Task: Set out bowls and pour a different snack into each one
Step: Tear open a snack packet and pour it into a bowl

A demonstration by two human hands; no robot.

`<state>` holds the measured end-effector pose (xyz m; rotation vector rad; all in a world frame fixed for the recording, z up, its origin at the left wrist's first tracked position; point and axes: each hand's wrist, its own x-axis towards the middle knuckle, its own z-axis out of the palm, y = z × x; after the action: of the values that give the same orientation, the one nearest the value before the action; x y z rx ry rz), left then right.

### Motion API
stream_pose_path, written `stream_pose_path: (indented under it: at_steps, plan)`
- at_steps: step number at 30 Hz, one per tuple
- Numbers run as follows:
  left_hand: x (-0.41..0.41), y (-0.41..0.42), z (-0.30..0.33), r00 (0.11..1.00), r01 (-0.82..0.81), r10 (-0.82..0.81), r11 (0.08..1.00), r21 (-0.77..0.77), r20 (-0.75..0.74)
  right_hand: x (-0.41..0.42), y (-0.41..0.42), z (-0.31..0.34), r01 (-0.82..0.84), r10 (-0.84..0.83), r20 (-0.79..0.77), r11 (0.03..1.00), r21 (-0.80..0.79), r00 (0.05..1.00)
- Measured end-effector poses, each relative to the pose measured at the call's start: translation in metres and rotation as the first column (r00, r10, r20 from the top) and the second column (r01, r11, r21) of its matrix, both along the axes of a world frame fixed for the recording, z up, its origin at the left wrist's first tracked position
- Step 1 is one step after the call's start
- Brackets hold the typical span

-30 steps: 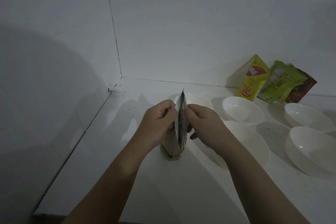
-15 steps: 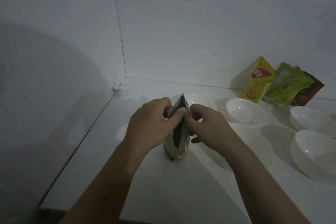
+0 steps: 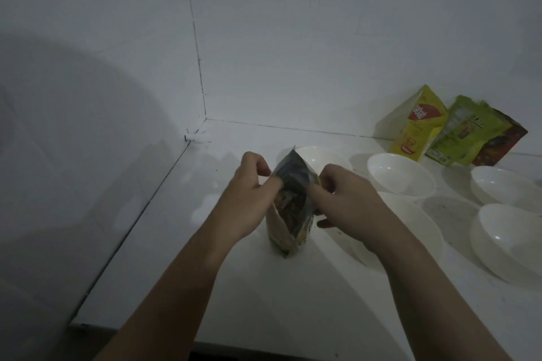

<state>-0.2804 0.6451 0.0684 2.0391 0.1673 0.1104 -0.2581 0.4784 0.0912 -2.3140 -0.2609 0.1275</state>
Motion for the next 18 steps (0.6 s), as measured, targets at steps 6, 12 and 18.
stream_pose_path:
  at_steps: [6,12,18]
  plan:
    - [-0.006,-0.003,0.0,0.96,0.244,-0.272,0.929,-0.278,-0.068,-0.007,-0.004,0.004,-0.172,0.168,-0.298,0.985,0.013,0.94]
    - [-0.006,0.009,0.001,0.972,0.219,-0.234,0.909,-0.353,0.0,-0.002,-0.017,0.006,0.019,0.017,-0.266,0.991,0.135,0.964]
    - [0.003,0.013,-0.012,0.975,0.181,-0.221,0.831,-0.526,-0.015,-0.004,-0.018,0.006,0.06,-0.02,-0.138,0.955,0.29,0.99]
